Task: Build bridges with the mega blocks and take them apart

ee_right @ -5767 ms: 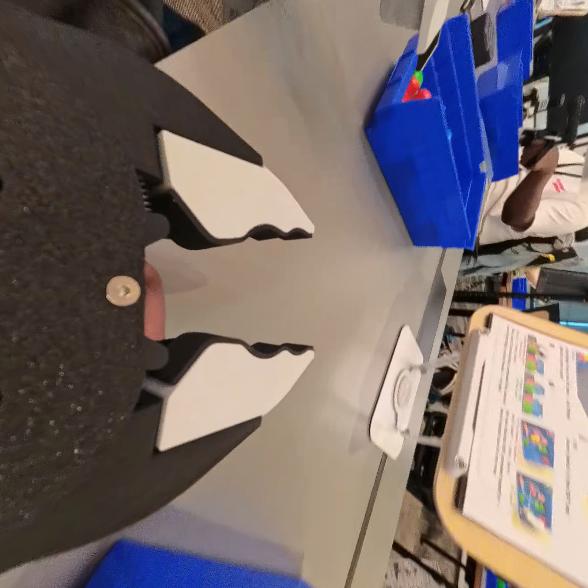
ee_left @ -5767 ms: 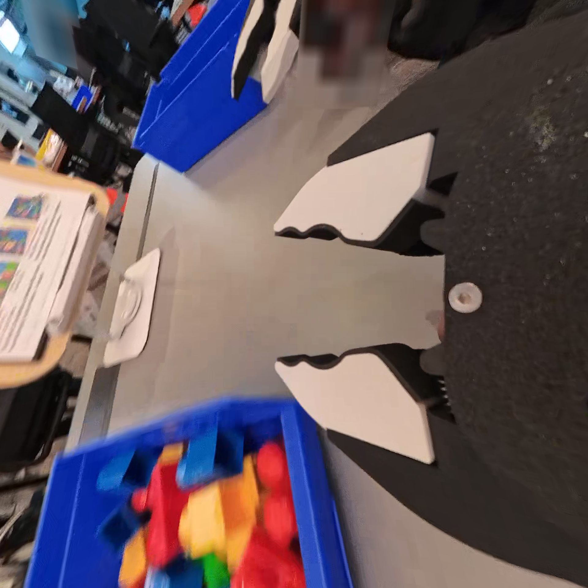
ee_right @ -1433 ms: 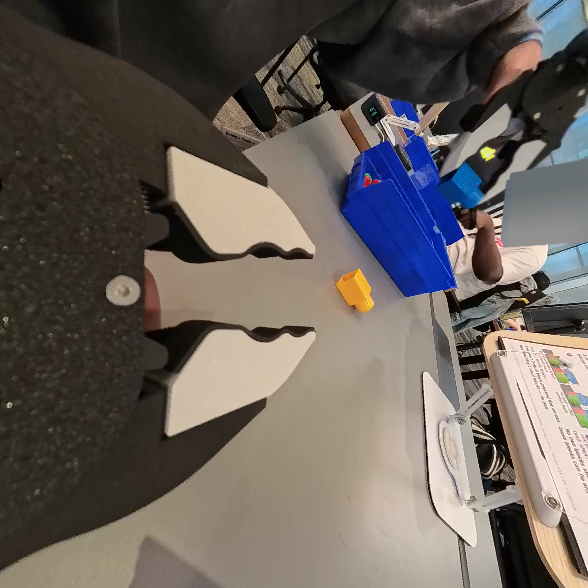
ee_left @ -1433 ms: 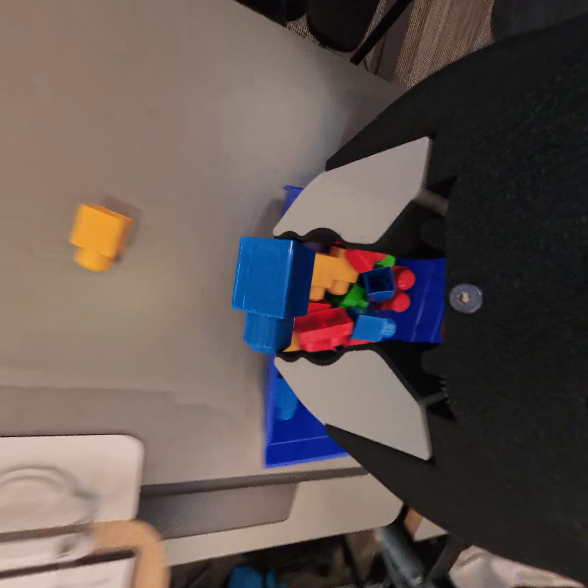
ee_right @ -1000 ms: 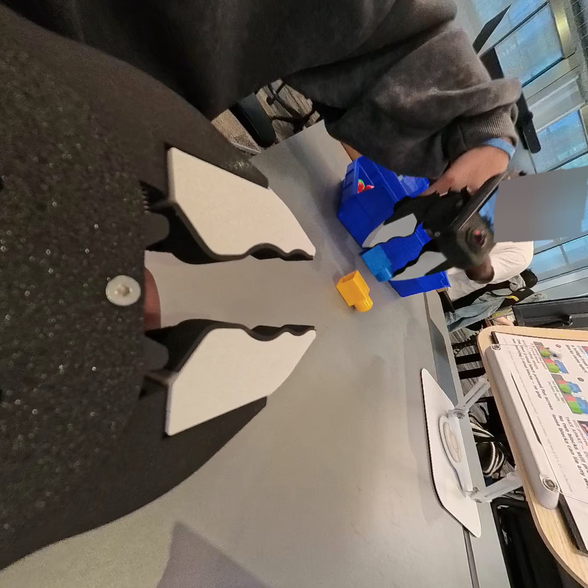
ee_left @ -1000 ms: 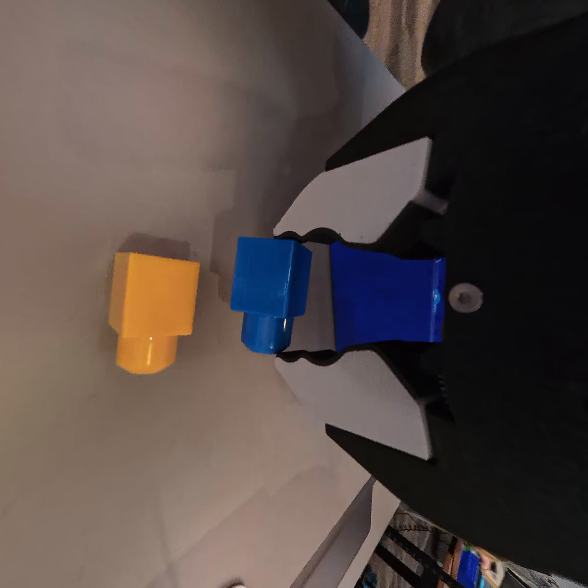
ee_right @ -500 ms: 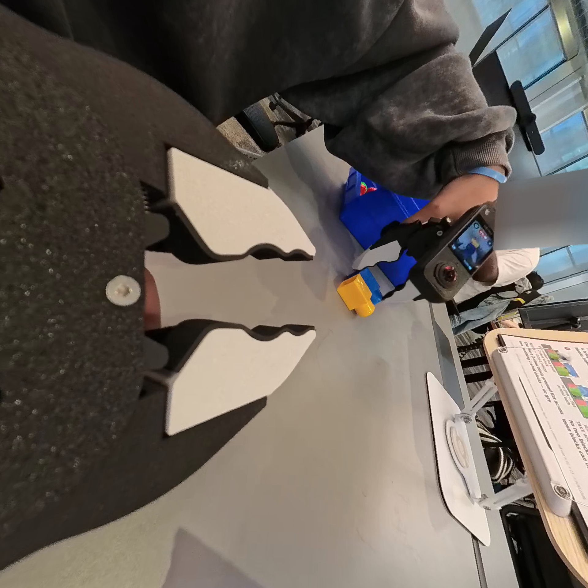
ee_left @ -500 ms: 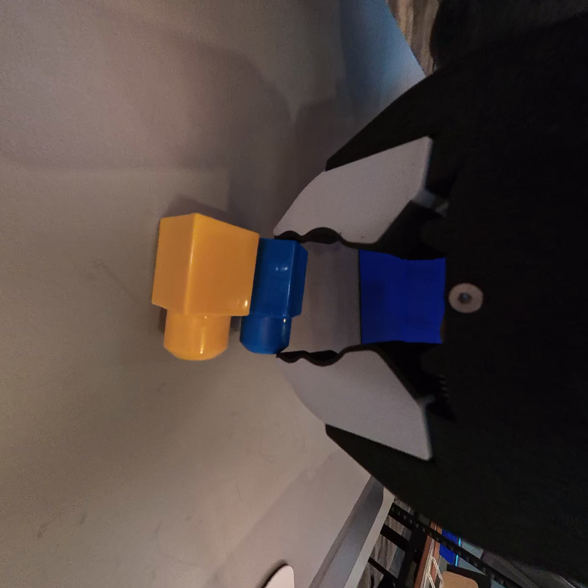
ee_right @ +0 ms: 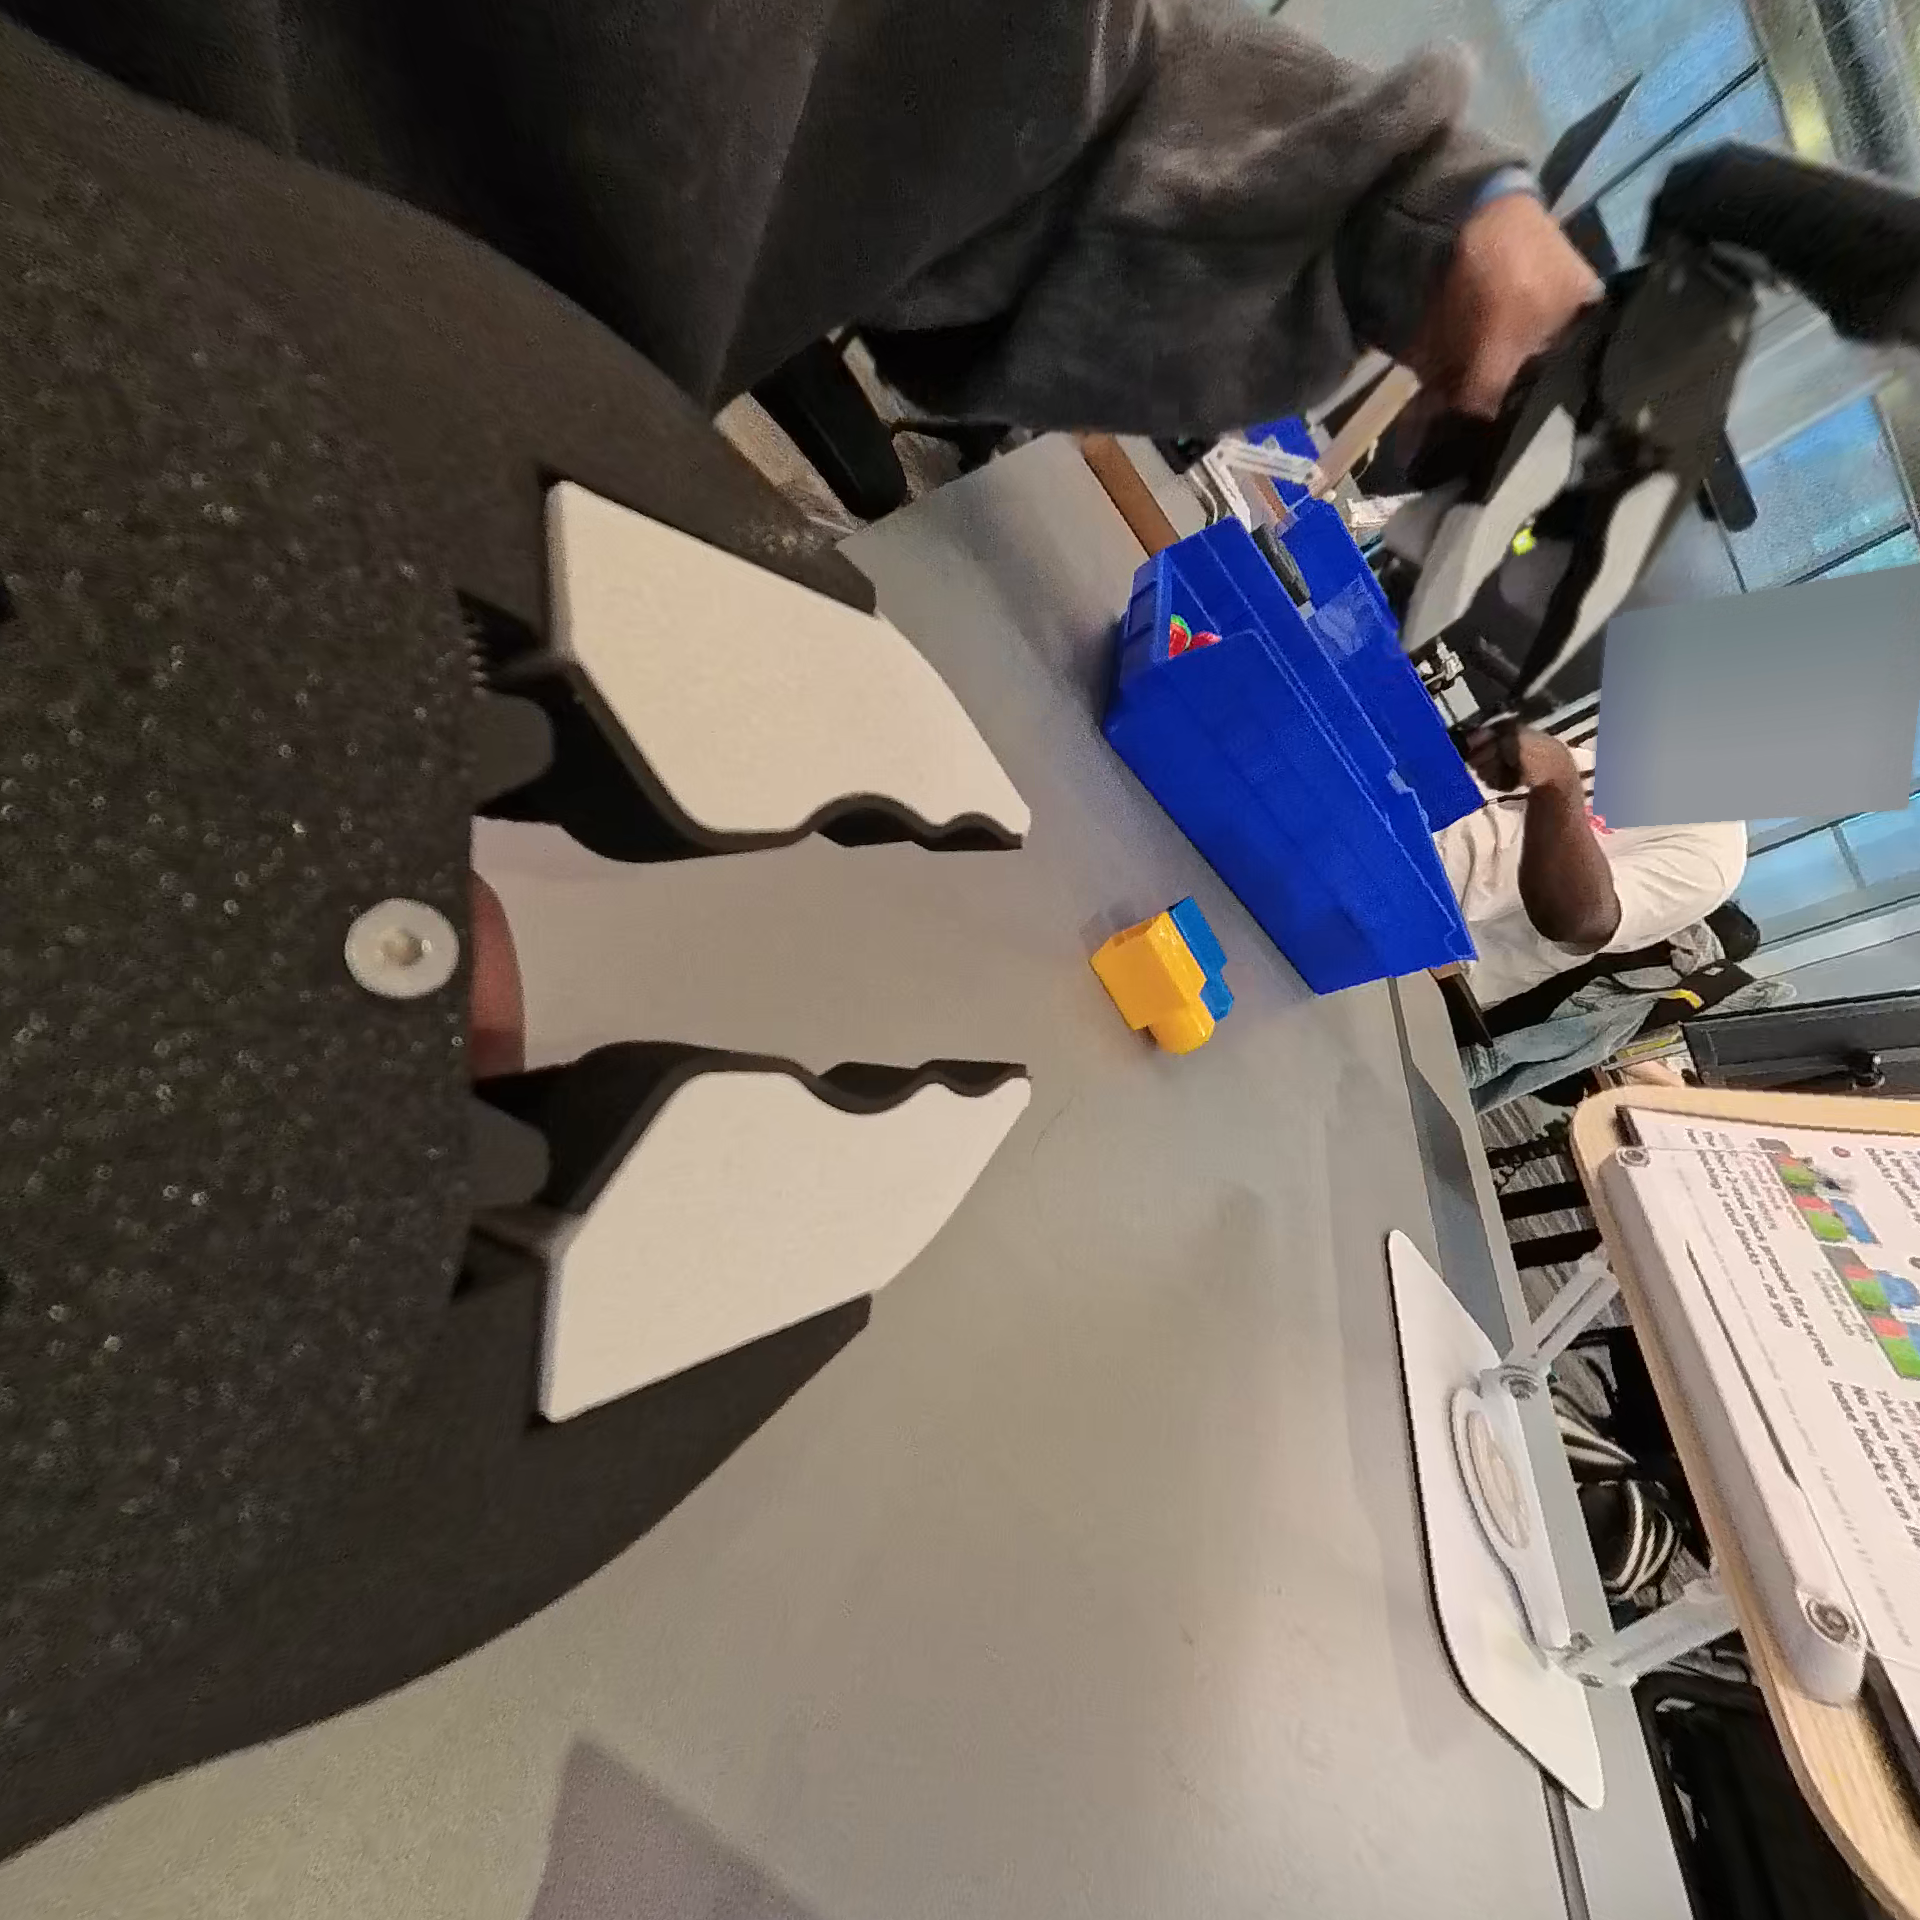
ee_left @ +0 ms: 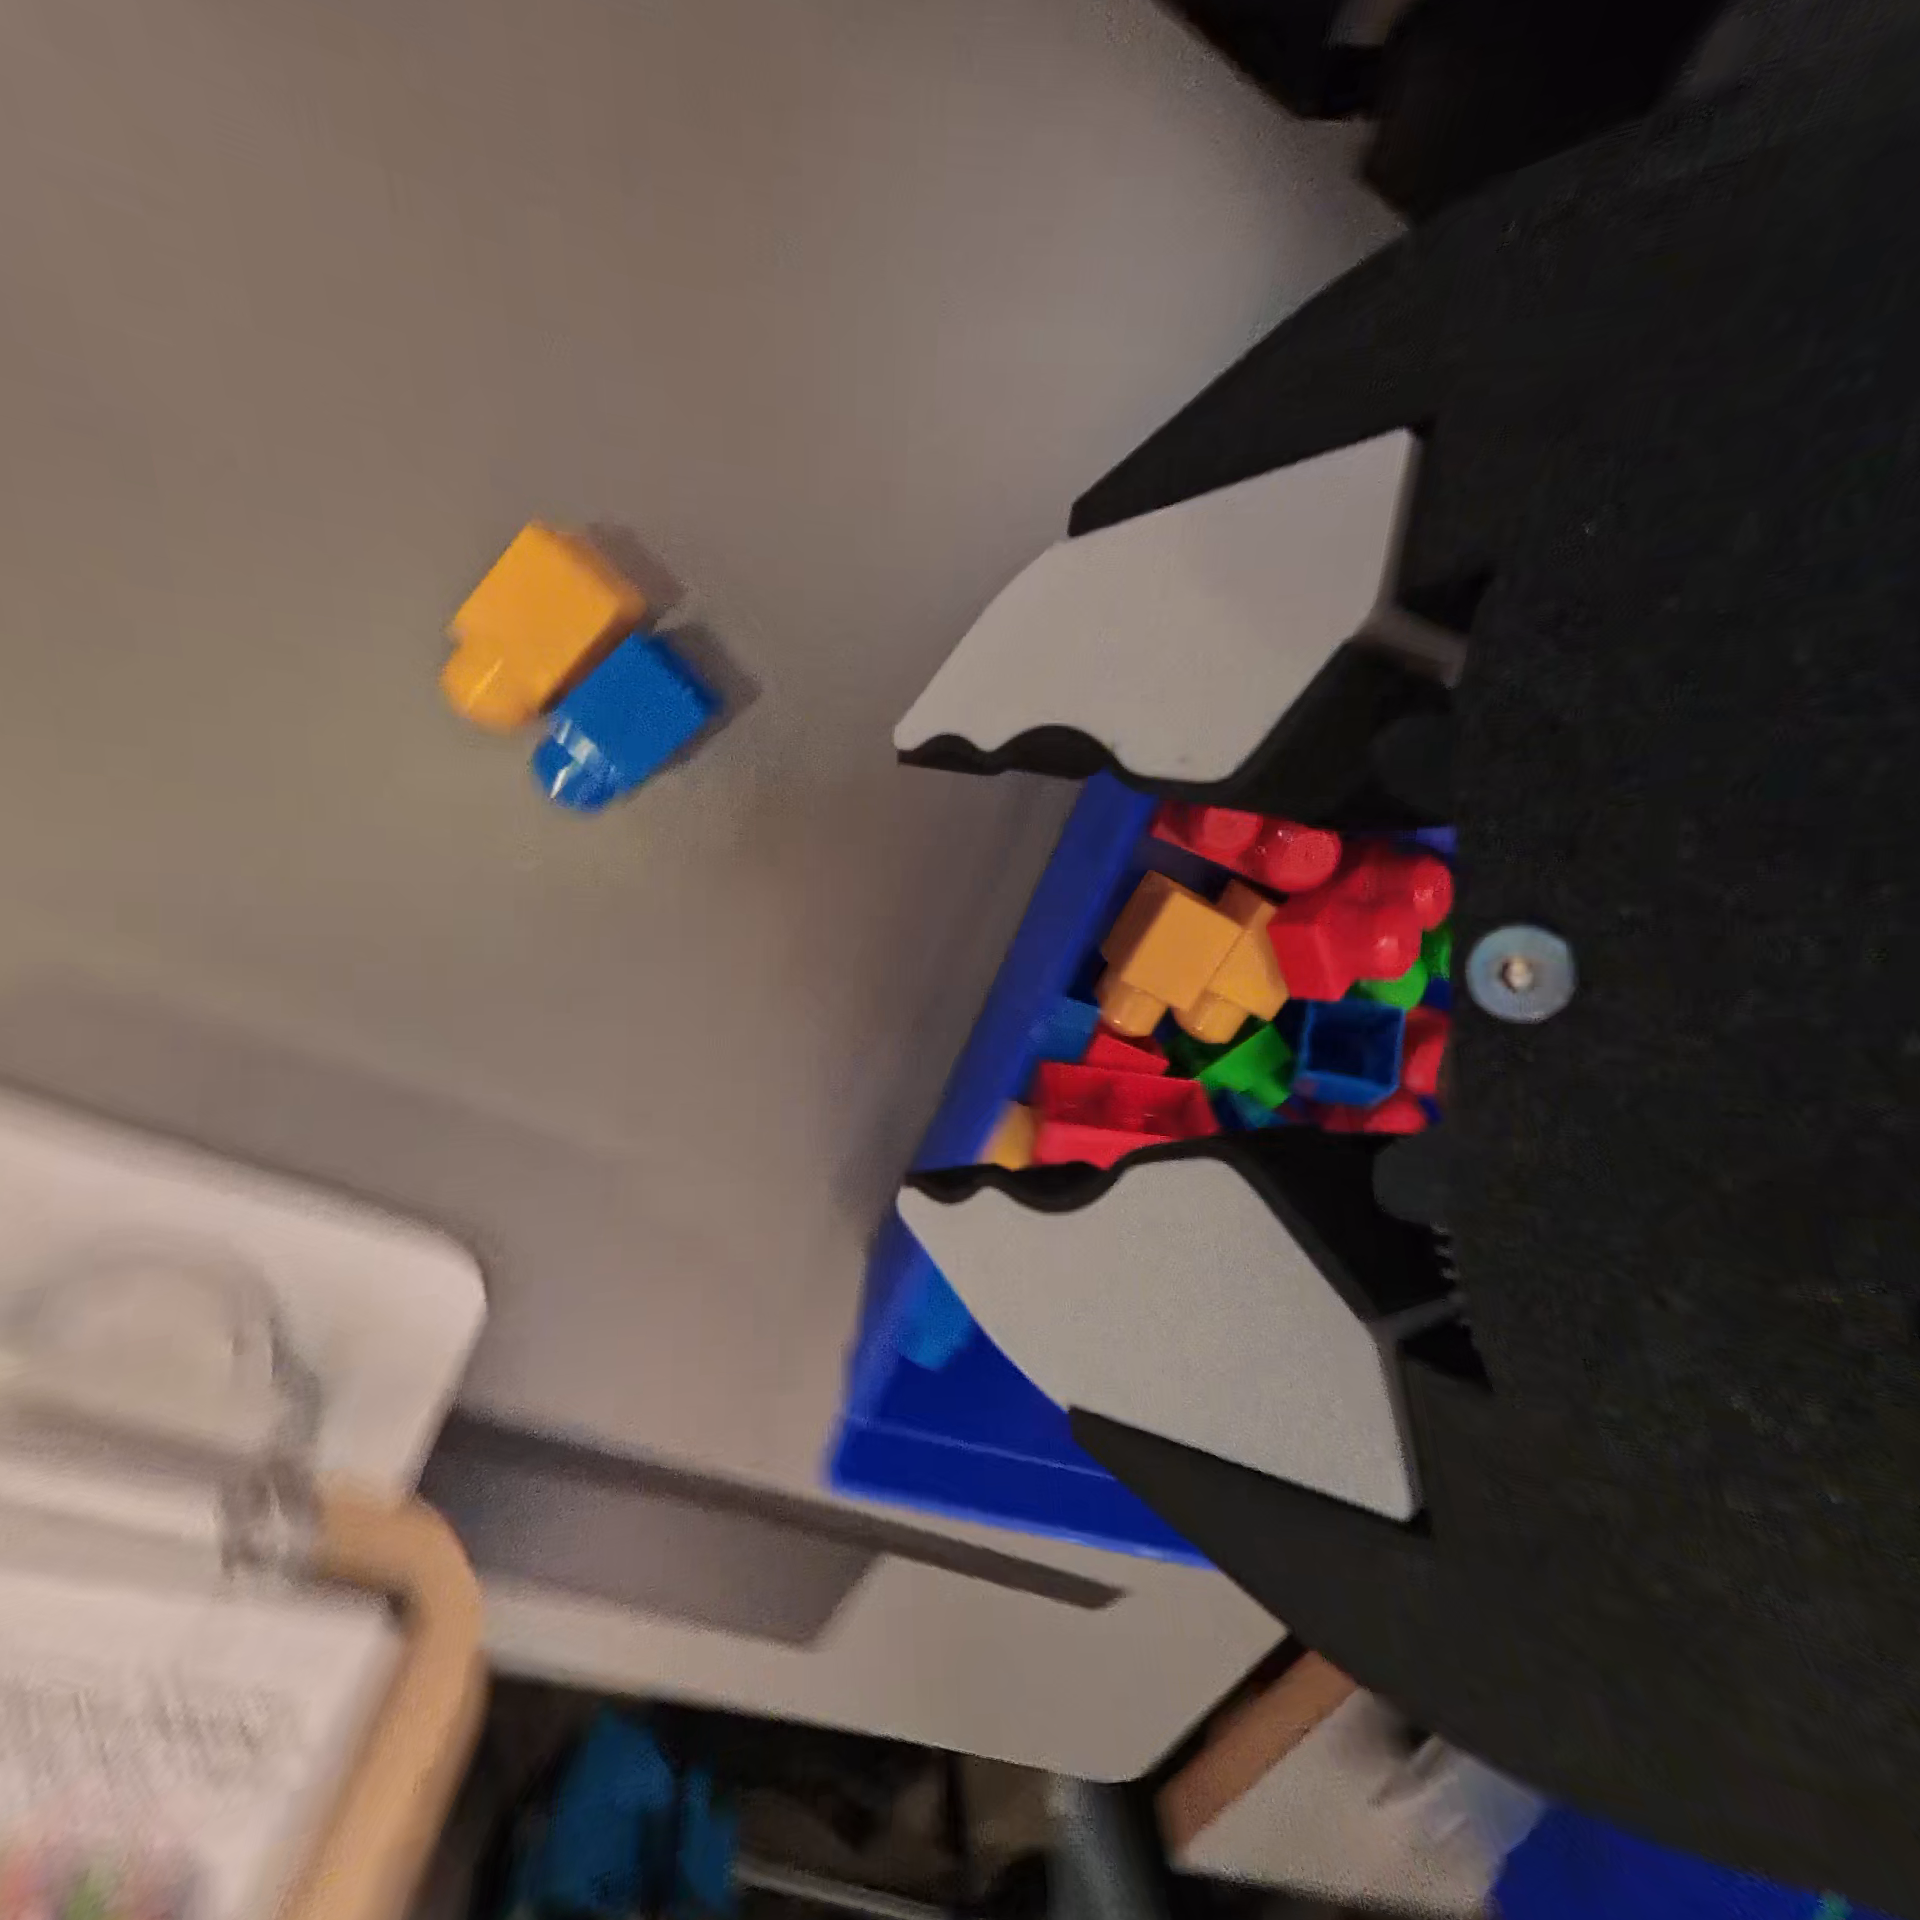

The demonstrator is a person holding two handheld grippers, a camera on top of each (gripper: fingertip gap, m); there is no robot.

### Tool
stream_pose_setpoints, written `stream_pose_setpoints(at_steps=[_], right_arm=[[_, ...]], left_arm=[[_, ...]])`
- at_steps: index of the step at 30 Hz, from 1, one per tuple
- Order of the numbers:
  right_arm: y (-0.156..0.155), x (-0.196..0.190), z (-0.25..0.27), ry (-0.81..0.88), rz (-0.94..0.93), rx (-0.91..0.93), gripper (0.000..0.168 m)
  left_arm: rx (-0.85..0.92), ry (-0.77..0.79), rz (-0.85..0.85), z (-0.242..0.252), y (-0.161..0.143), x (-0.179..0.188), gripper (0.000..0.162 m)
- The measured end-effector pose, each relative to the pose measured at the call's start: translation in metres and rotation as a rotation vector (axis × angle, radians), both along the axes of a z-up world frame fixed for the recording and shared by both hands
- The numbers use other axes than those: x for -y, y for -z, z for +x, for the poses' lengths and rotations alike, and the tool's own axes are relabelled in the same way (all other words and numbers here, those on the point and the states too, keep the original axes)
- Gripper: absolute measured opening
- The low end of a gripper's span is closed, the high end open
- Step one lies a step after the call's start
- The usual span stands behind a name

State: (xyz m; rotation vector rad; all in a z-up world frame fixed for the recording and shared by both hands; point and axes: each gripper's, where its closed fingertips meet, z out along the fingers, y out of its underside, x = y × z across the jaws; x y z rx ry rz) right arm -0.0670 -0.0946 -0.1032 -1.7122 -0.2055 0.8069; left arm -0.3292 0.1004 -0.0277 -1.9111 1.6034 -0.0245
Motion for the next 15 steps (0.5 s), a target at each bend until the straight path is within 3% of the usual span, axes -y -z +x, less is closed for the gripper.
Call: stream_pose_setpoints(at_steps=[2,6,11,15], right_arm=[[-0.002,0.001,-0.002,-0.001,0.008,0.013,0.039],[-0.004,-0.001,-0.005,-0.003,0.021,0.024,0.039],[0.003,-0.007,-0.013,-0.035,-0.009,0.014,0.039],[0.002,-0.007,-0.015,-0.043,-0.008,0.004,0.039]], left_arm=[[0.221,-0.192,0.064,-0.042,-0.015,-0.002,0.076],[0.457,-0.356,0.058,-0.093,0.013,0.033,0.075],[0.488,-0.417,0.001,-0.101,0.049,0.059,0.074],[0.341,-0.401,0.004,-0.099,0.065,0.042,0.074]])
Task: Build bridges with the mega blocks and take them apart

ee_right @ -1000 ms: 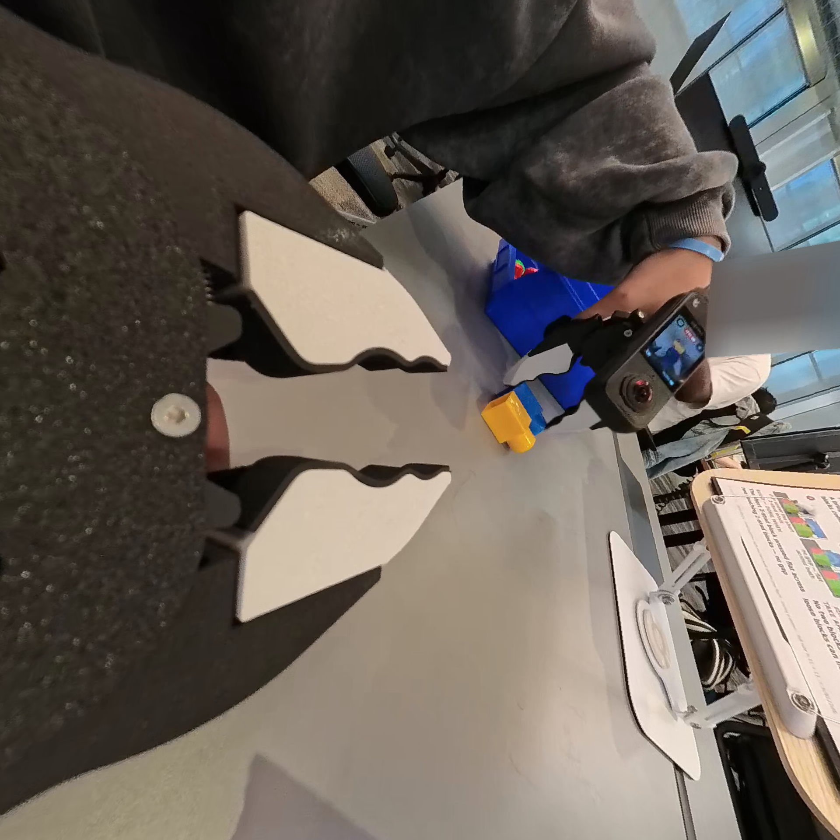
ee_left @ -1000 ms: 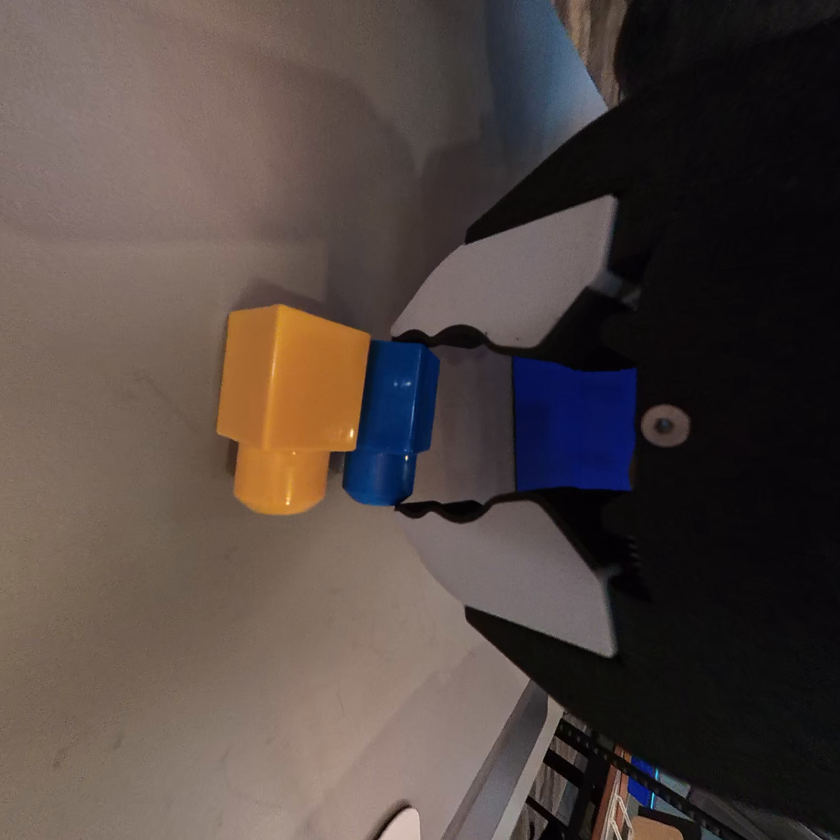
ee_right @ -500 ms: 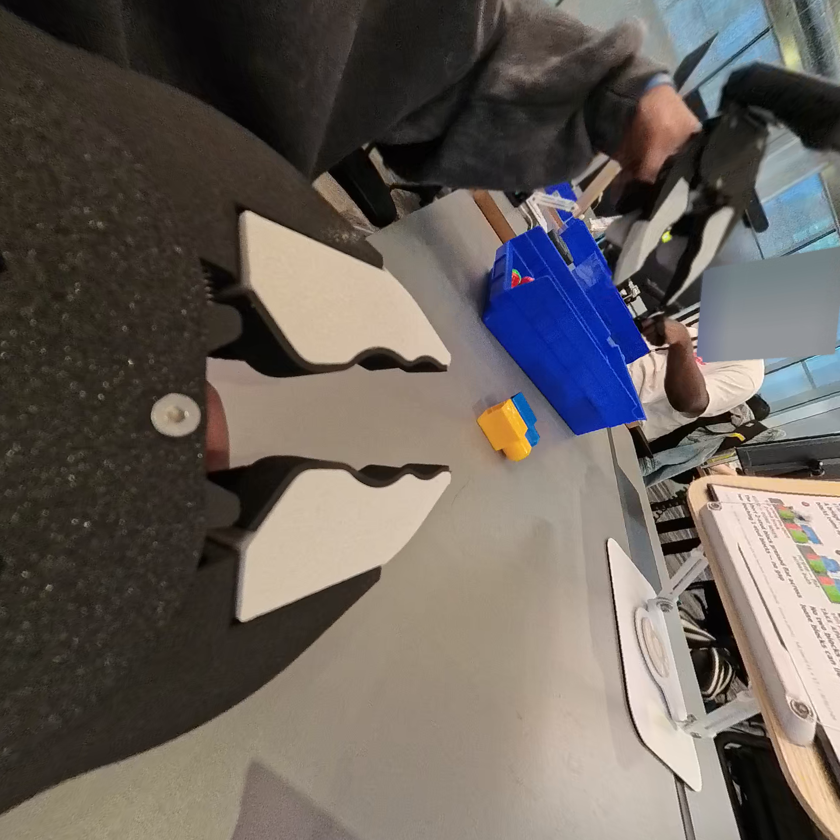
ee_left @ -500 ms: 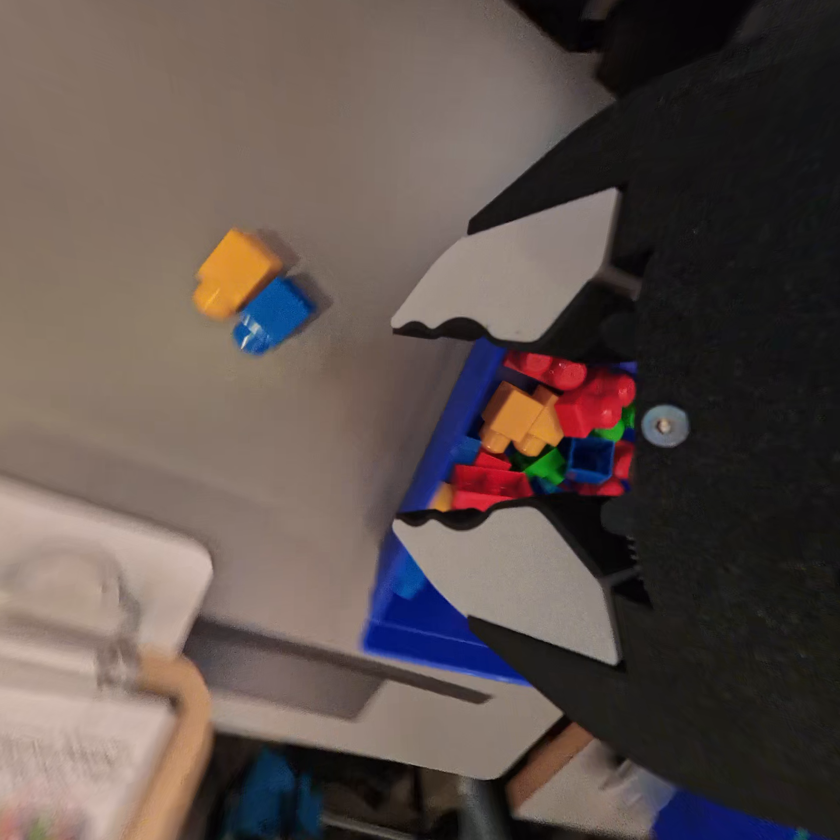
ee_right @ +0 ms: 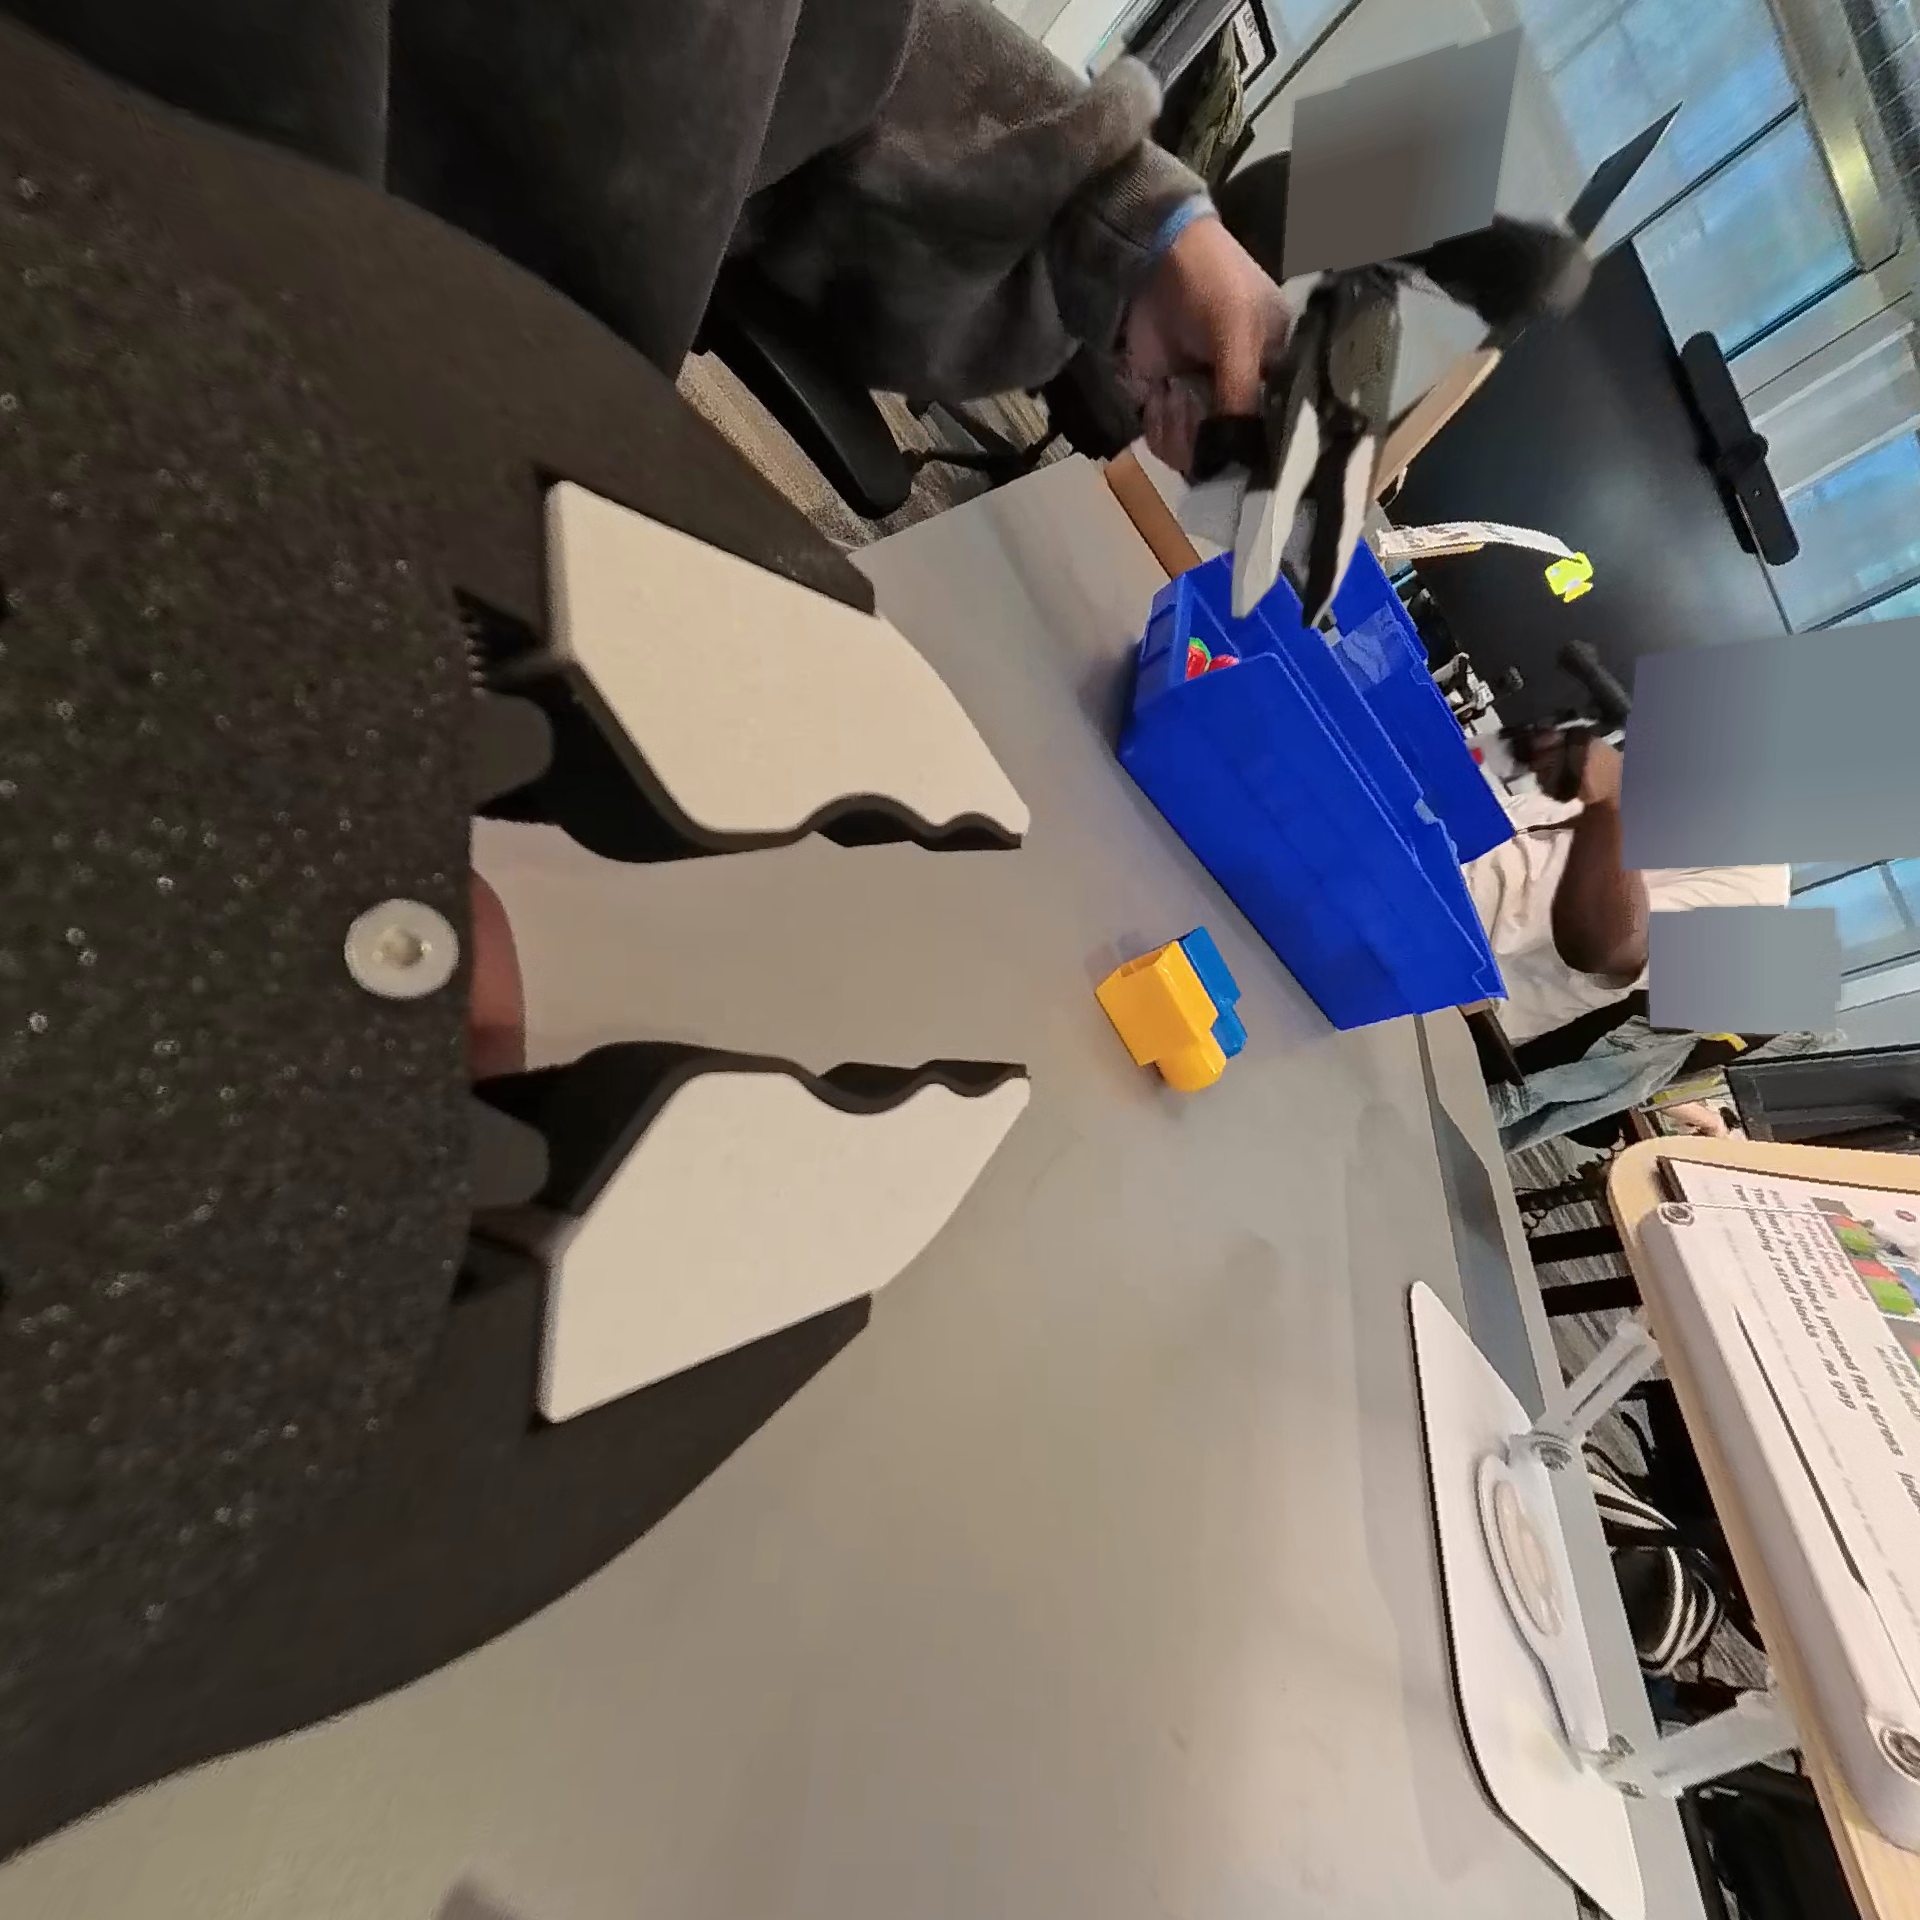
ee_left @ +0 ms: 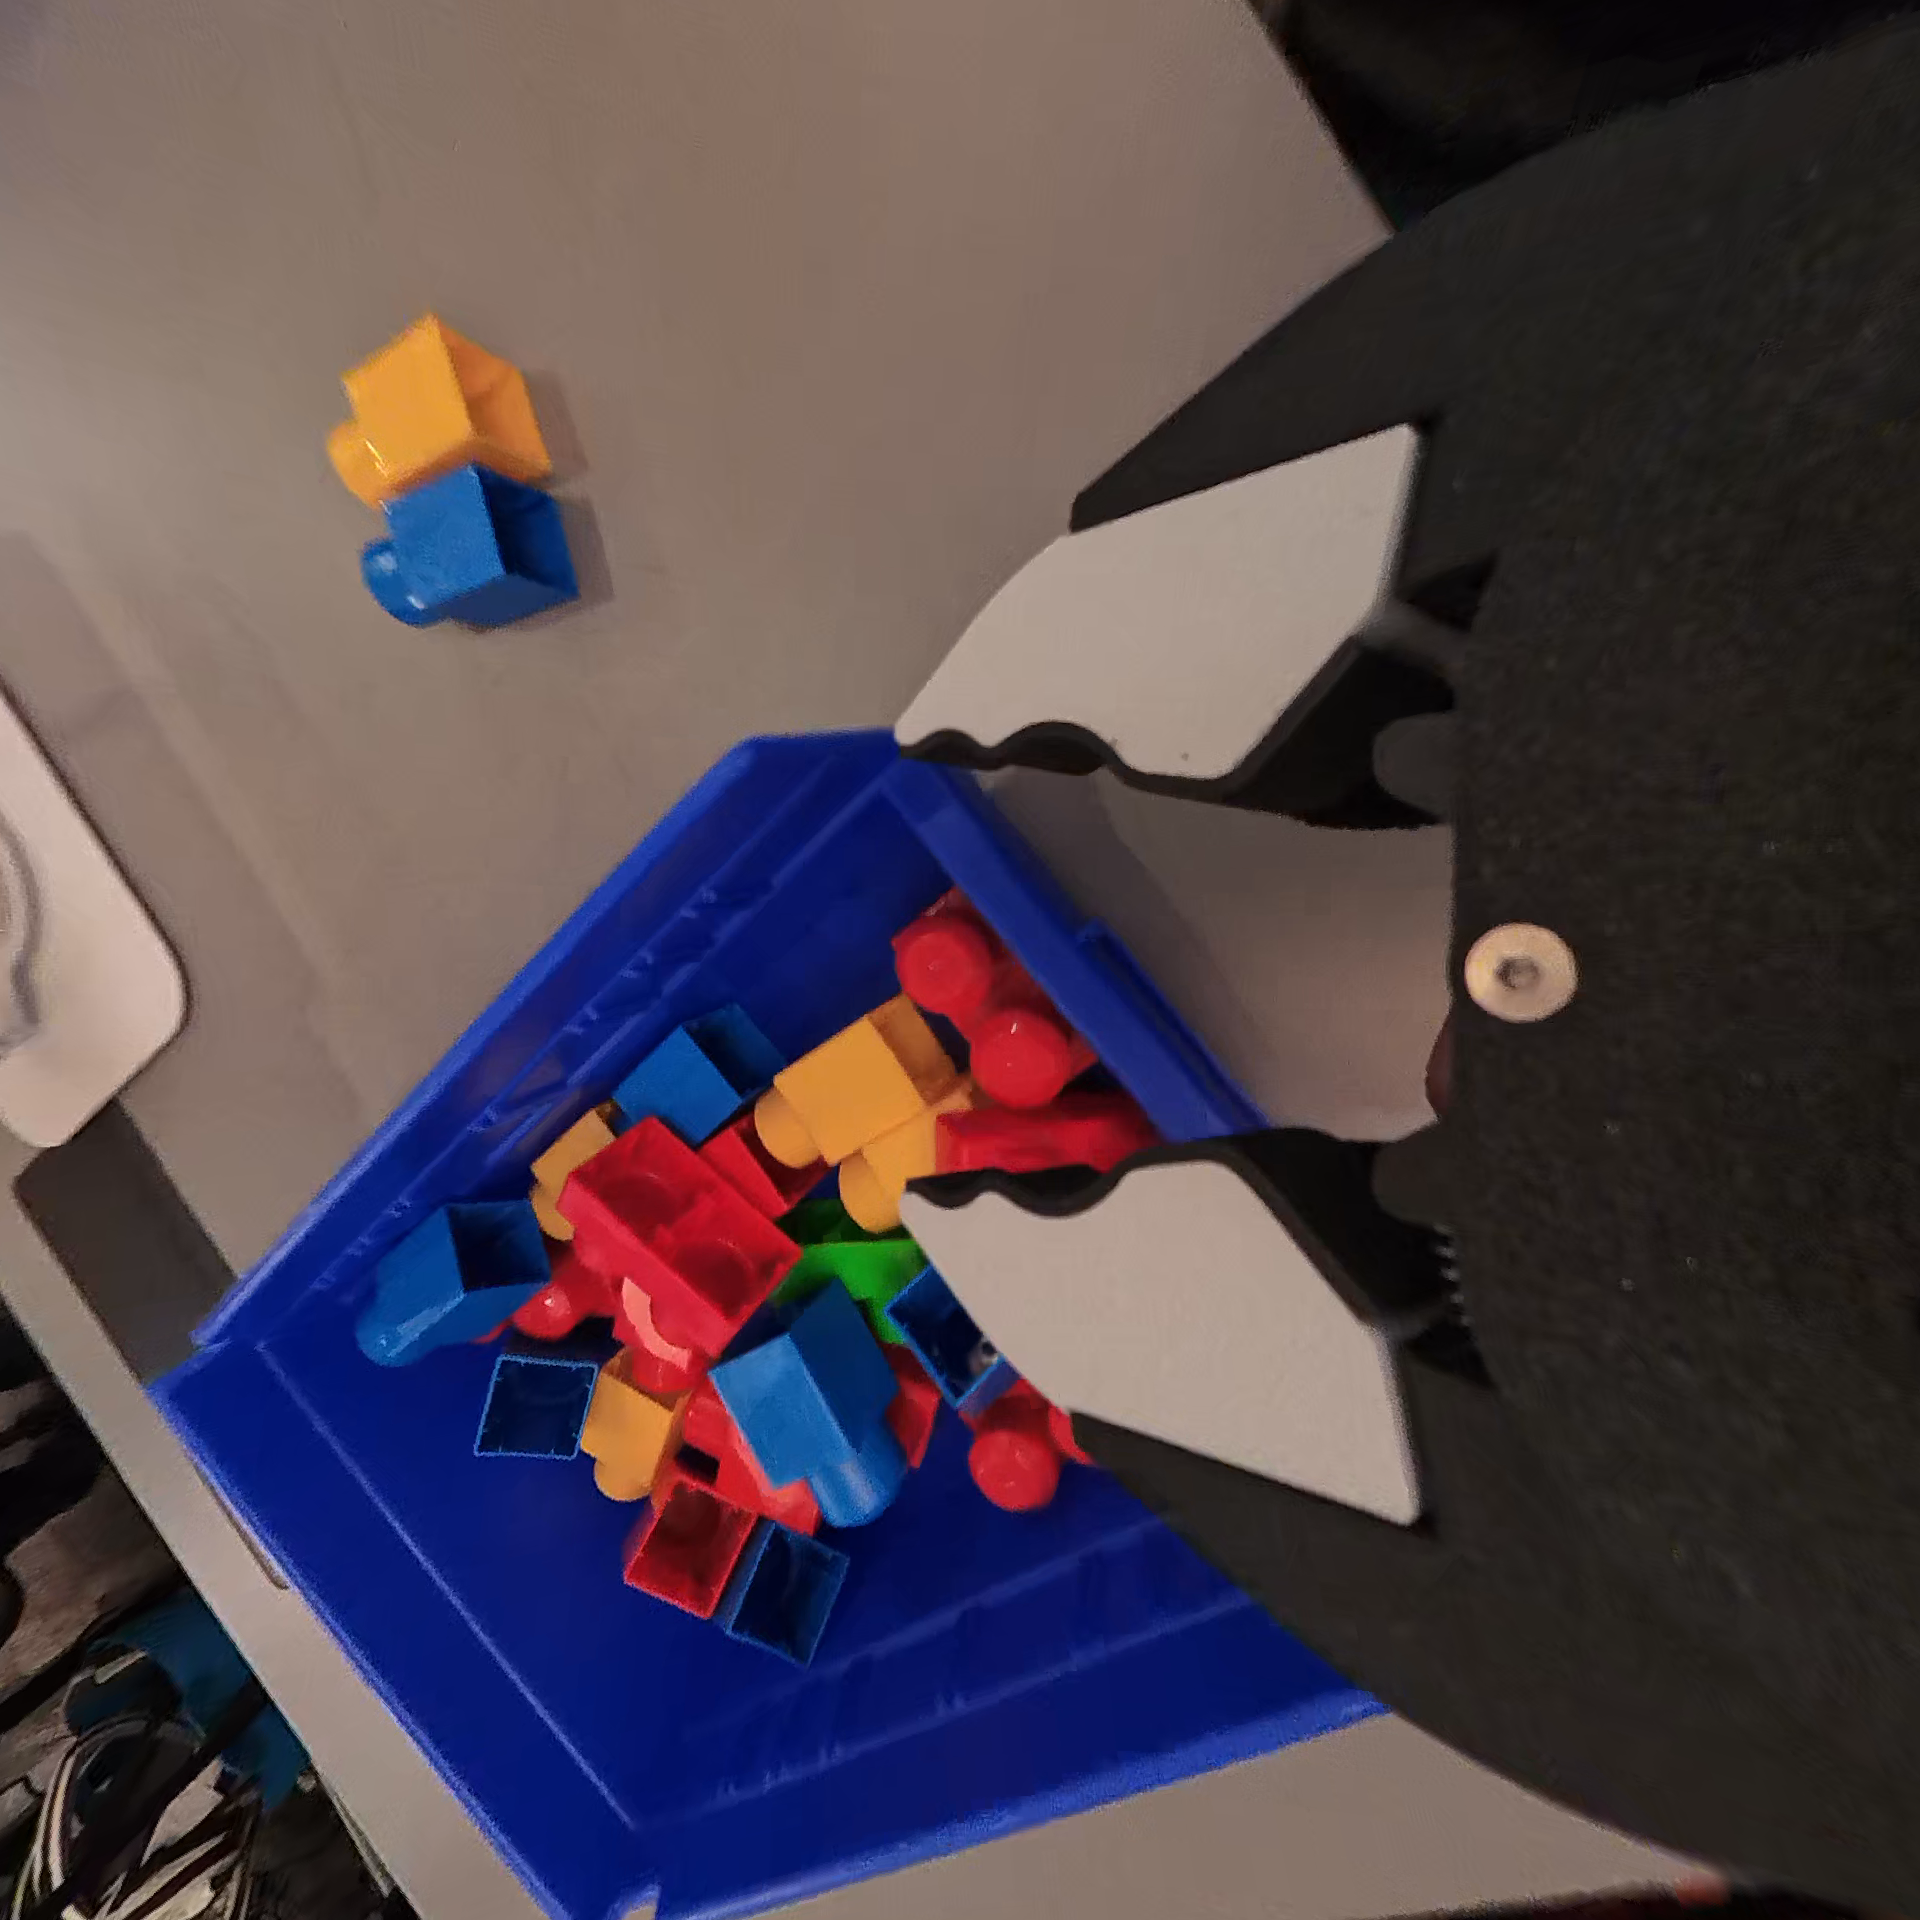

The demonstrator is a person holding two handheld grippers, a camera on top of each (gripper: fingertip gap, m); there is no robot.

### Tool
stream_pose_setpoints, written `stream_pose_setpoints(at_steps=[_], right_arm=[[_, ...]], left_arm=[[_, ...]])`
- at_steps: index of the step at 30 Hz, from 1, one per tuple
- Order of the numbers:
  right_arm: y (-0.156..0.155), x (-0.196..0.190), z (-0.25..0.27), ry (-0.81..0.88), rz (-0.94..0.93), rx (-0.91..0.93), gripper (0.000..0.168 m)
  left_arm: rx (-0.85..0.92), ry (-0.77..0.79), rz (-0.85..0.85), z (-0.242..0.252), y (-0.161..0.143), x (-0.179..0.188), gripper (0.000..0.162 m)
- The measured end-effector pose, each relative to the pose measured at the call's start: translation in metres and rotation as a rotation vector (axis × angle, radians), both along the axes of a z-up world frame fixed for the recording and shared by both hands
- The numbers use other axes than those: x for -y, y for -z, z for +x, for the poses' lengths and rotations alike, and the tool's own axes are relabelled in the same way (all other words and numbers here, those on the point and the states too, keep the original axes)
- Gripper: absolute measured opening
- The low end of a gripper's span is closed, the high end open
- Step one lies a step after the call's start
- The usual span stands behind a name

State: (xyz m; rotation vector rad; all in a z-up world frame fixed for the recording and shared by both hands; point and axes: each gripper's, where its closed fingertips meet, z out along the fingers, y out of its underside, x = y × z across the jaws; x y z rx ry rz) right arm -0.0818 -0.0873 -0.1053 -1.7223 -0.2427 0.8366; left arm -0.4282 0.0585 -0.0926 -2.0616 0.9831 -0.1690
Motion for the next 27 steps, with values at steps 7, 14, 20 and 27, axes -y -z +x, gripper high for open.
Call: stream_pose_setpoints(at_steps=[7,14,20,27], right_arm=[[0.001,0.000,-0.001,-0.004,-0.002,0.007,0.038],[0.001,0.001,0.005,0.016,-0.007,0.002,0.038],[0.001,0.003,0.011,0.033,-0.011,-0.013,0.038],[0.001,0.000,0.005,0.014,-0.007,0.011,0.038]], left_arm=[[-0.252,0.061,-0.119,0.006,0.026,-0.099,0.076],[-0.494,0.163,-0.288,-0.001,0.062,-0.138,0.043],[-0.584,0.253,-0.213,-0.005,0.025,-0.135,0.042],[-0.468,0.705,0.020,0.145,-0.048,-0.076,0.042]])
